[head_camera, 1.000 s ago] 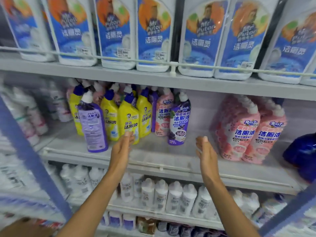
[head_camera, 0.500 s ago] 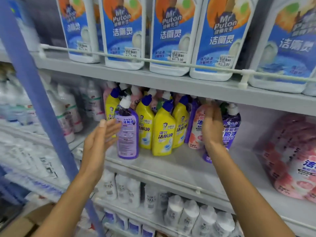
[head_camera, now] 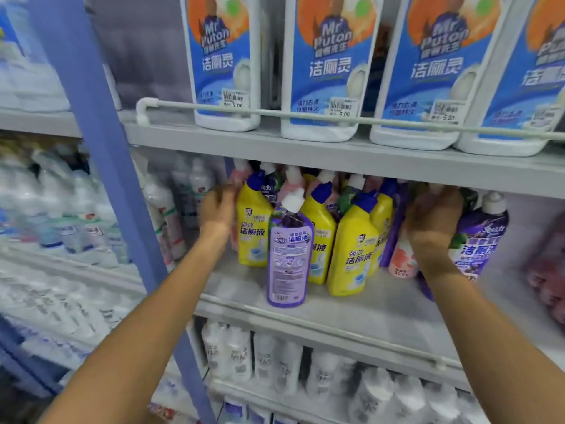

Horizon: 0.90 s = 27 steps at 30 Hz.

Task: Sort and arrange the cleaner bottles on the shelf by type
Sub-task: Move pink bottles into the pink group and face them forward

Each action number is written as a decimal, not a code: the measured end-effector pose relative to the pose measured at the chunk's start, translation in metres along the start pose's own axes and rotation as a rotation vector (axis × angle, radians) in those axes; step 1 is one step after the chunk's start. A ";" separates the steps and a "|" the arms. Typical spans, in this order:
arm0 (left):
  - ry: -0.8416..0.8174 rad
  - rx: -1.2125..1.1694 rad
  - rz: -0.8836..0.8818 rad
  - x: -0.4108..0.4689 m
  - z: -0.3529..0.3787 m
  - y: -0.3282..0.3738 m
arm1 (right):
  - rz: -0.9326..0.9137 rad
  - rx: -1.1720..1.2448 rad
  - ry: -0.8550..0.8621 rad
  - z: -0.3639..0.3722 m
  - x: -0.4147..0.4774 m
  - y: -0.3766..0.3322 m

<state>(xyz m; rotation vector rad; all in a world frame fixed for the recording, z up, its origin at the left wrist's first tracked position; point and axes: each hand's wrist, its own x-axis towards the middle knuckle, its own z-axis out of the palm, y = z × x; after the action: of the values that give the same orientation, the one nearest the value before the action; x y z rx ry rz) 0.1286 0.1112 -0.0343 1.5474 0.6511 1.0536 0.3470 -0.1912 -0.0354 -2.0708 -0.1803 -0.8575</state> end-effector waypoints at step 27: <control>-0.124 0.031 0.123 0.015 -0.048 -0.051 | -0.104 0.166 -0.167 -0.022 -0.049 -0.021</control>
<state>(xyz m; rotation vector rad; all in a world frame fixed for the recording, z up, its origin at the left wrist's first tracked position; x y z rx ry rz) 0.0995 0.1591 -0.0793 1.6825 0.4937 1.0331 0.2900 -0.1867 -0.0440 -1.9896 -0.4380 -0.7061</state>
